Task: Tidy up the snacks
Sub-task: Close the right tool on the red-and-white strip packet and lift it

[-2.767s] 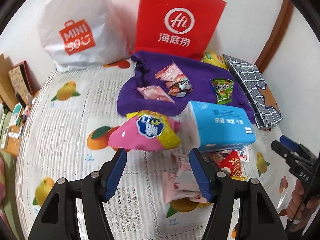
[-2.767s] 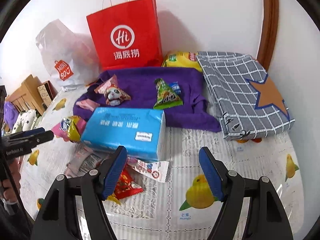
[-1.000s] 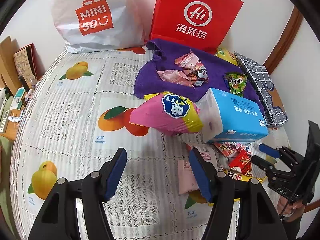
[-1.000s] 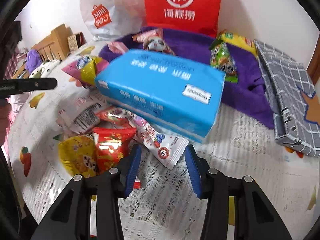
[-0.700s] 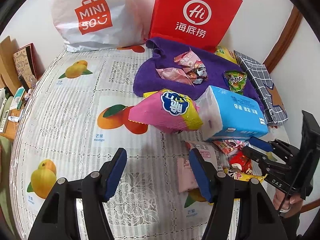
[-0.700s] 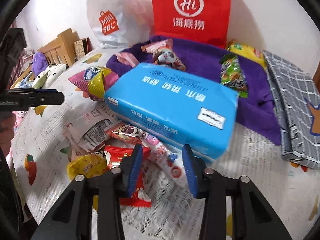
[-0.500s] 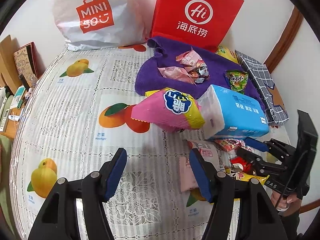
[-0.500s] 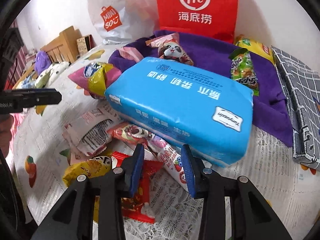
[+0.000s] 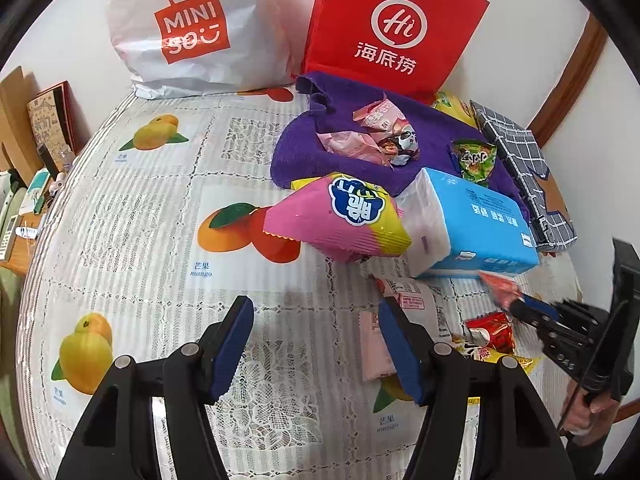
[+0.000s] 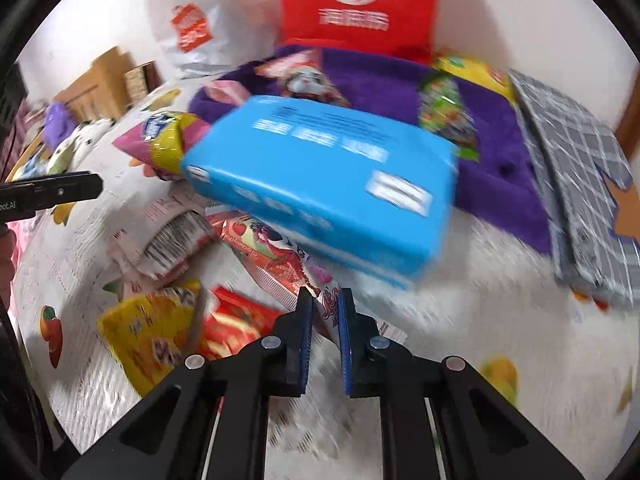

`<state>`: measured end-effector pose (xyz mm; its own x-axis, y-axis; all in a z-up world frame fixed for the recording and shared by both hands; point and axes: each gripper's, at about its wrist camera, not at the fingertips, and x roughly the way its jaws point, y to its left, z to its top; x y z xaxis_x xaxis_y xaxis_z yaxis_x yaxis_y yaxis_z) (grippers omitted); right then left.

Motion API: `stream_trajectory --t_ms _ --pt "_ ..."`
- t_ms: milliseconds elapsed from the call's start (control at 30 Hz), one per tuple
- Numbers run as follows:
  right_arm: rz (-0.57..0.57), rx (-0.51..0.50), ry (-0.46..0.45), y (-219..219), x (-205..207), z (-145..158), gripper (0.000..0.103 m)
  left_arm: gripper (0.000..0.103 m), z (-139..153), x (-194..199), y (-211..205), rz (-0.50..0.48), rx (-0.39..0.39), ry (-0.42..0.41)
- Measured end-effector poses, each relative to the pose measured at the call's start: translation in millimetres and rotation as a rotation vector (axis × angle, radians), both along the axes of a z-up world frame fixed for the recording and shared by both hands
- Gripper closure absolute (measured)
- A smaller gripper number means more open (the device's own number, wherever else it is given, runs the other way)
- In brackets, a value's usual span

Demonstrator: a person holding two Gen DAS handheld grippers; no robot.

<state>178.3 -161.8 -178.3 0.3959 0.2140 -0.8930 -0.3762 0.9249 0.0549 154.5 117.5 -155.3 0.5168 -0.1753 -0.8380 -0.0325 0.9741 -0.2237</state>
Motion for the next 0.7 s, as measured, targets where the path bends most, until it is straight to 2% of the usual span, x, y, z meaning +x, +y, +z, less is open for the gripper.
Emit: stream_trajectory --t_ms 133,200,267,333,467,600,700 --pt "-0.153 -0.013 0.046 -37.7 -12.7 4.6 0.091 0.040 -1.5 1.2 -4.3 -0.007 0.001 0.003" --pt "-0.180 -0.009 0.058 -49.4 -19.3 6.0 0.087 0.040 -2.1 2.4 -7.6 -0.013 0.000 0.003" --pt "-0.164 -0.027 0.034 -52.7 -25.4 8.3 0.080 0.040 -2.8 4.0 -10.6 -0.017 -0.001 0.004" --pt "-0.145 -0.051 -0.015 -51.4 -30.7 11.3 0.055 0.040 -3.6 4.8 -14.0 -0.024 -0.001 0.006" --pt "-0.089 -0.016 -0.062 -46.1 -31.8 14.6 0.049 0.040 -2.8 4.7 -17.2 -0.031 0.010 0.006" --pt "-0.040 -0.042 -0.080 -35.0 -17.9 0.5 0.048 0.040 0.9 4.5 -13.3 -0.025 0.015 -0.005" --pt "0.002 -0.051 -0.080 -28.3 -10.7 -11.7 0.039 0.040 4.0 6.4 -9.8 -0.015 0.011 -0.013"
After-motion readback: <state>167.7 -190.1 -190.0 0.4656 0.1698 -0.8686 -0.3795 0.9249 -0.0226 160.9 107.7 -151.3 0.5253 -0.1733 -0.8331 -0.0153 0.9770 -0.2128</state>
